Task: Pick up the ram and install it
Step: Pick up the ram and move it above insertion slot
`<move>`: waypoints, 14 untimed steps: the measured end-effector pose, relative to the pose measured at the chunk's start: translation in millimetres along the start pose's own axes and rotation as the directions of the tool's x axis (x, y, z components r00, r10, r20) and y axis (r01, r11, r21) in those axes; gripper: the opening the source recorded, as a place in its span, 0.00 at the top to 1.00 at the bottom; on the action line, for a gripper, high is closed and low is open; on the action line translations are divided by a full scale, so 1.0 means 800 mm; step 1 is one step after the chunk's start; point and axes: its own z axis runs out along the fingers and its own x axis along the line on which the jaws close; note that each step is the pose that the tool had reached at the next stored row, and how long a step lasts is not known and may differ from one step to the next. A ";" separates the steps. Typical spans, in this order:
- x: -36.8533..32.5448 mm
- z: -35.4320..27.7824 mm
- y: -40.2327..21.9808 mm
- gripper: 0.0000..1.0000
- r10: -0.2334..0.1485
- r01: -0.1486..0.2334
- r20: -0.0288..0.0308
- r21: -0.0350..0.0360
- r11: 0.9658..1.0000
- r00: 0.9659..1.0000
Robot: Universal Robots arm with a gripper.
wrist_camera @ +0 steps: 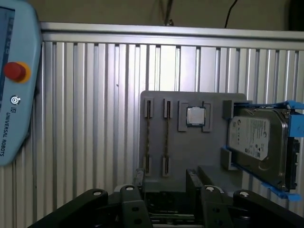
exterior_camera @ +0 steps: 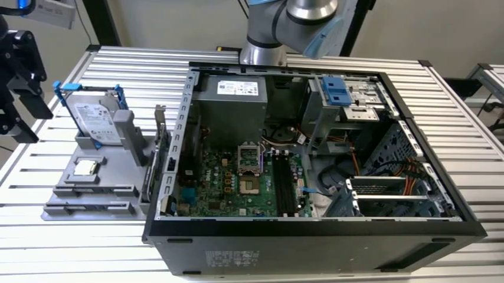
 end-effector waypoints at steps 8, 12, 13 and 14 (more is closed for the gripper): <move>0.0000 0.0009 0.0000 0.00 0.001 -0.001 0.000 0.000 1.000 1.000; 0.0001 0.0032 -0.0001 0.00 0.001 -0.001 0.000 0.000 1.000 1.000; 0.0001 0.0040 -0.0001 0.00 0.001 -0.001 0.000 0.000 1.000 1.000; 0.0001 0.0047 -0.0001 0.00 0.001 -0.001 0.000 0.000 1.000 1.000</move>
